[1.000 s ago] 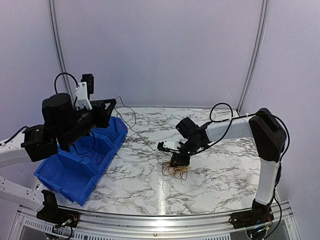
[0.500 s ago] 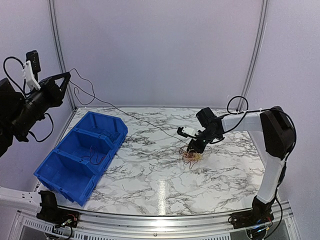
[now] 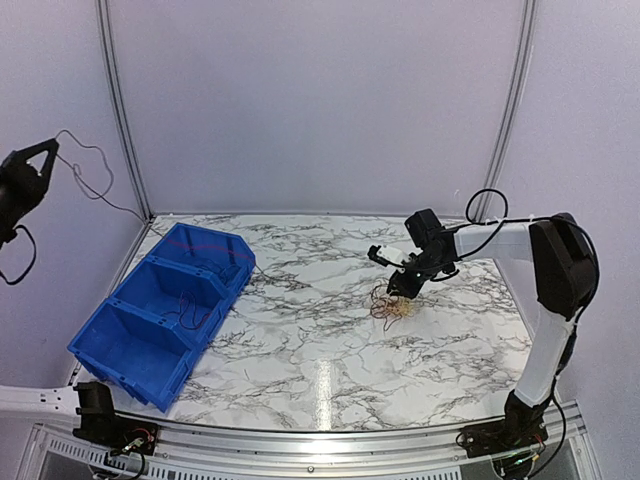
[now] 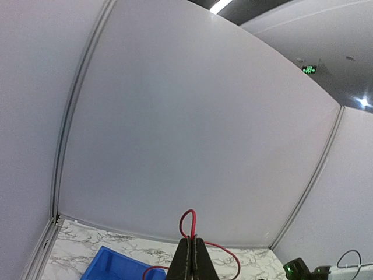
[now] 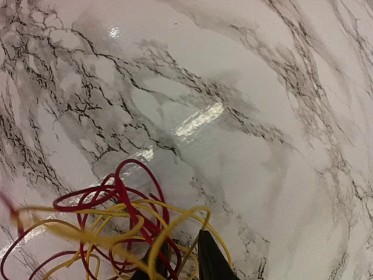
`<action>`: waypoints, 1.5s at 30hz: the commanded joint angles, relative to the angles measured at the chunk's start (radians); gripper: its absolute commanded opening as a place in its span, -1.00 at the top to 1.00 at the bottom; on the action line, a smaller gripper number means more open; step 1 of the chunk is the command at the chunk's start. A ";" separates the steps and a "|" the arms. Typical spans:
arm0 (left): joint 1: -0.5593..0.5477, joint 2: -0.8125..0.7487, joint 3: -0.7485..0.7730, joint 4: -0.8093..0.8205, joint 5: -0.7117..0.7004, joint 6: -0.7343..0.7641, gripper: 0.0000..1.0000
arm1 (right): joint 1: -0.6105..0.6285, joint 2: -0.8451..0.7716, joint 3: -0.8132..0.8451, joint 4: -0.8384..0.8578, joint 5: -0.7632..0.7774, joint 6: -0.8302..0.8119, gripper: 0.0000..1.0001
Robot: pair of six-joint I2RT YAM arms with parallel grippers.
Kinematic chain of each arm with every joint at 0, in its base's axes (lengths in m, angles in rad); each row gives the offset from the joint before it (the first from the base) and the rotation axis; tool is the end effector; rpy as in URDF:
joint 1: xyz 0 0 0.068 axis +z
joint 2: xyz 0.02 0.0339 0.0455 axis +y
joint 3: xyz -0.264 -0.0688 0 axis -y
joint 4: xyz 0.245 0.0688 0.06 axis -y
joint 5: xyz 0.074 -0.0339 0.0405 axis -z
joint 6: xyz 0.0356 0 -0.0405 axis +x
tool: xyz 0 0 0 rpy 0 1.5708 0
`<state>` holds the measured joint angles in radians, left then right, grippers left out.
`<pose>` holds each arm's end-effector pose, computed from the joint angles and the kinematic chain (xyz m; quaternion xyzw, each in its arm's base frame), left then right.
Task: Untangle the cables
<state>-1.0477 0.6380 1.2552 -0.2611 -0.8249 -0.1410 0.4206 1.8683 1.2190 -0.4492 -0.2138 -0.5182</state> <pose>0.0551 -0.0433 0.4957 -0.0669 0.6142 -0.2317 0.7514 0.3422 0.1614 0.1687 -0.4595 0.8508 0.0923 0.2374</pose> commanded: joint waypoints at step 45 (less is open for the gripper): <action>-0.005 0.441 0.527 -0.196 0.048 0.211 1.00 | -0.048 -0.222 -0.054 0.058 0.072 0.009 -0.87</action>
<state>-1.0473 1.0180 1.7226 -0.4213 -0.7822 -0.0254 0.3786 1.6398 1.1721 -0.4358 -0.1703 -0.5091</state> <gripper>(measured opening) 0.009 0.926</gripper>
